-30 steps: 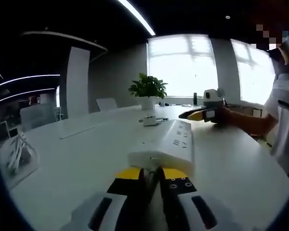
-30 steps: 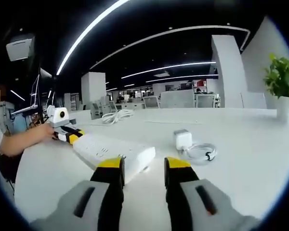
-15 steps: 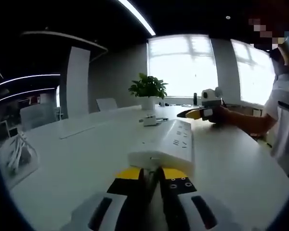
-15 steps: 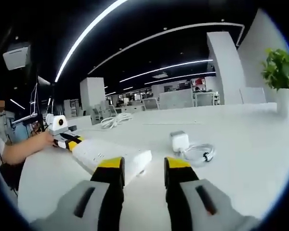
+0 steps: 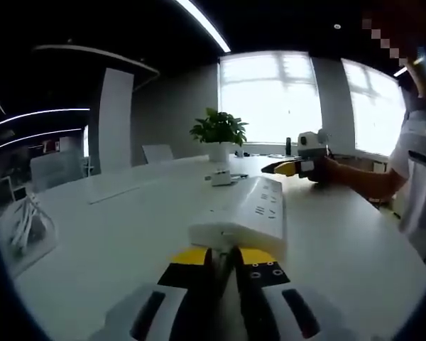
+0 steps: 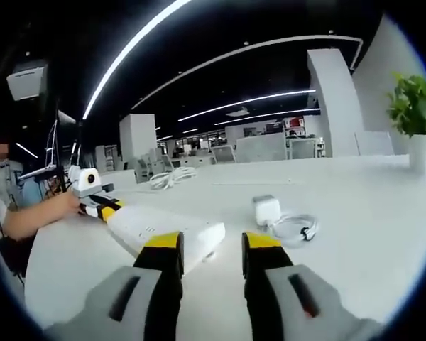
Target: Straighten the power strip on the desk, plug the charger into it
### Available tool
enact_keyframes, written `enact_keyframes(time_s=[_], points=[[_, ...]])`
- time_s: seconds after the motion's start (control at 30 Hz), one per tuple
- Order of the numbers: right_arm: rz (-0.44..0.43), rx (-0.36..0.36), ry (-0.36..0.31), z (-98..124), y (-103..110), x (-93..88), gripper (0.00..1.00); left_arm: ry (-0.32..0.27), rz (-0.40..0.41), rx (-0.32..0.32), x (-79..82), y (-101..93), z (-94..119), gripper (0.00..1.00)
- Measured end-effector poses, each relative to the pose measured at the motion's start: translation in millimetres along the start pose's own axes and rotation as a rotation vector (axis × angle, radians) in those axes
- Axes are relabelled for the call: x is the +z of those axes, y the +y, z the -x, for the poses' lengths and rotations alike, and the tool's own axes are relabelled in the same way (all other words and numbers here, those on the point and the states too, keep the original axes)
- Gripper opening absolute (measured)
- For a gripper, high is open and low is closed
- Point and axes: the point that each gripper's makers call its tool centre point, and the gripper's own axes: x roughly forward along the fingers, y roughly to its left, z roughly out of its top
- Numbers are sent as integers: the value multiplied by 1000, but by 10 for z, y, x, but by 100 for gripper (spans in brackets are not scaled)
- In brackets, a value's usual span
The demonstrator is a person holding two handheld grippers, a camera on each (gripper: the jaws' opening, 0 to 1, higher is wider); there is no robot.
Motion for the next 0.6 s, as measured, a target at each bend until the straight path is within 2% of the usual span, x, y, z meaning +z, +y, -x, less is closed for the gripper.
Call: enact_keyframes(time_s=[0.6], points=[[6, -4, 24, -61, -48, -38, 32, 1, 0, 0, -2, 5, 5, 17]])
